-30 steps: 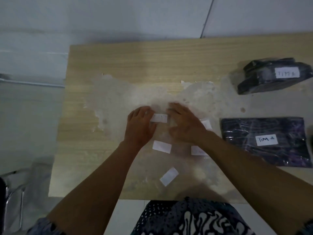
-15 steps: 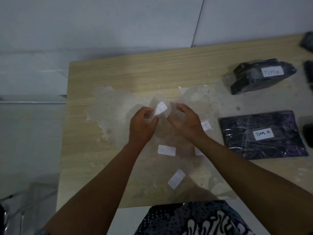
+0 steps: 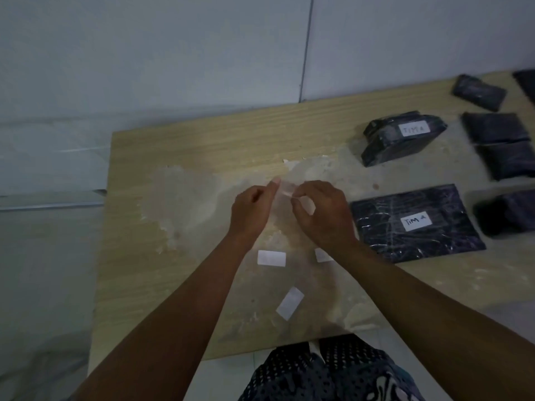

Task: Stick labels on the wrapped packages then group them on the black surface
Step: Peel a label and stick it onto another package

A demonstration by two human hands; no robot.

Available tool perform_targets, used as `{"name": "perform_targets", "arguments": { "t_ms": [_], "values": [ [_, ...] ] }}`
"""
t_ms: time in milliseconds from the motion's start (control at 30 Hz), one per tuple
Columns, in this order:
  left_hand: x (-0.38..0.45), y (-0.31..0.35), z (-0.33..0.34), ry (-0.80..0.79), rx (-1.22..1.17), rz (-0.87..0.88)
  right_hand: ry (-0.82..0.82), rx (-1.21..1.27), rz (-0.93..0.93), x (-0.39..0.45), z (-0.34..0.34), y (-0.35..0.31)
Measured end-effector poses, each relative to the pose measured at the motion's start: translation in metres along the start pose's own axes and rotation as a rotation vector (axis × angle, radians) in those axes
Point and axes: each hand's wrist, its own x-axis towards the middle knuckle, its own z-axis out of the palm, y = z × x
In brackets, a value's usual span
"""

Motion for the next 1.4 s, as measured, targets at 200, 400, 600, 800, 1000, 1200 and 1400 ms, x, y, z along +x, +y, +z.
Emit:
{"name": "perform_targets", "arguments": {
  "t_ms": [200,400,600,800,1000,1200,1400],
  "values": [
    [-0.015,0.033,0.032,-0.222,-0.151,-0.201,0.024,-0.139,-0.191,-0.024,-0.031,0.022],
    [-0.031,0.049,0.076,-0.198,-0.236,-0.185,-0.072,-0.116,-0.171,-0.048,-0.080,0.051],
    [-0.054,0.072,0.138,-0.252,-0.033,0.140,0.048,0.071,0.143,-0.063,-0.154,0.090],
    [-0.087,0.096,0.225,-0.303,0.219,0.440,0.004,0.181,0.376,-0.071,-0.227,0.148],
    [-0.106,0.113,0.303,-0.295,0.243,0.570,0.028,0.162,0.410,-0.086,-0.286,0.201],
    [-0.109,0.124,0.349,-0.254,0.213,0.536,0.075,0.204,0.436,-0.081,-0.323,0.229],
    [-0.076,0.142,0.377,-0.277,0.169,0.394,0.143,0.193,0.461,-0.056,-0.344,0.260]
  ]
}}
